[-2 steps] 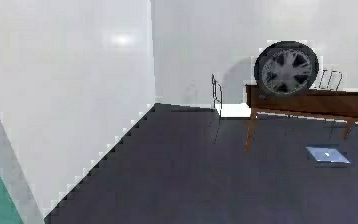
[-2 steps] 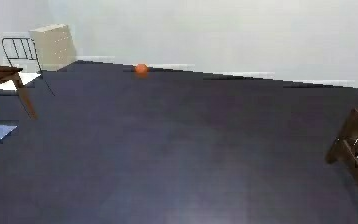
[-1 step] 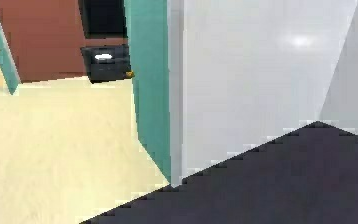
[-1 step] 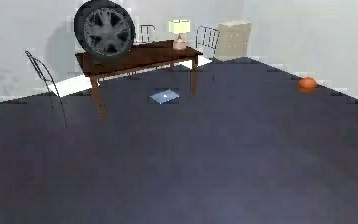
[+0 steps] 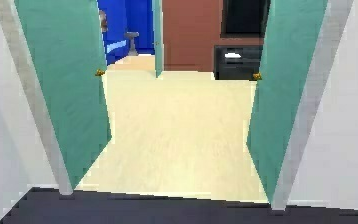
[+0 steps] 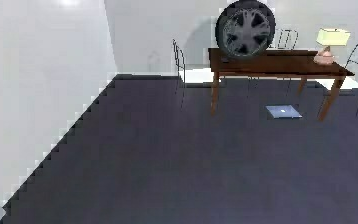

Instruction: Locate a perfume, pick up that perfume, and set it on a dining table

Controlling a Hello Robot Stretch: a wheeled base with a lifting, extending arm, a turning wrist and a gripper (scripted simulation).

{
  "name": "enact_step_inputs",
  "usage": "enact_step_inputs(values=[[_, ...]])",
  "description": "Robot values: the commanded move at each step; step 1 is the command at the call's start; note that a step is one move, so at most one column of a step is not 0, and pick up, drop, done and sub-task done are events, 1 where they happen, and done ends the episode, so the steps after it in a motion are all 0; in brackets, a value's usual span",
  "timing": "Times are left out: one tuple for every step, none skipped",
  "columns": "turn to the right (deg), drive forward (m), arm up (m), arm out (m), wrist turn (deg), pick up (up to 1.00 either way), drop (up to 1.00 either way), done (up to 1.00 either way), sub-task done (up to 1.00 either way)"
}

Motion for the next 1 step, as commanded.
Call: enact_step_inputs(values=[[0.0,1.0,0.0,0.0,0.0,0.0,0.0,0.0,0.0]])
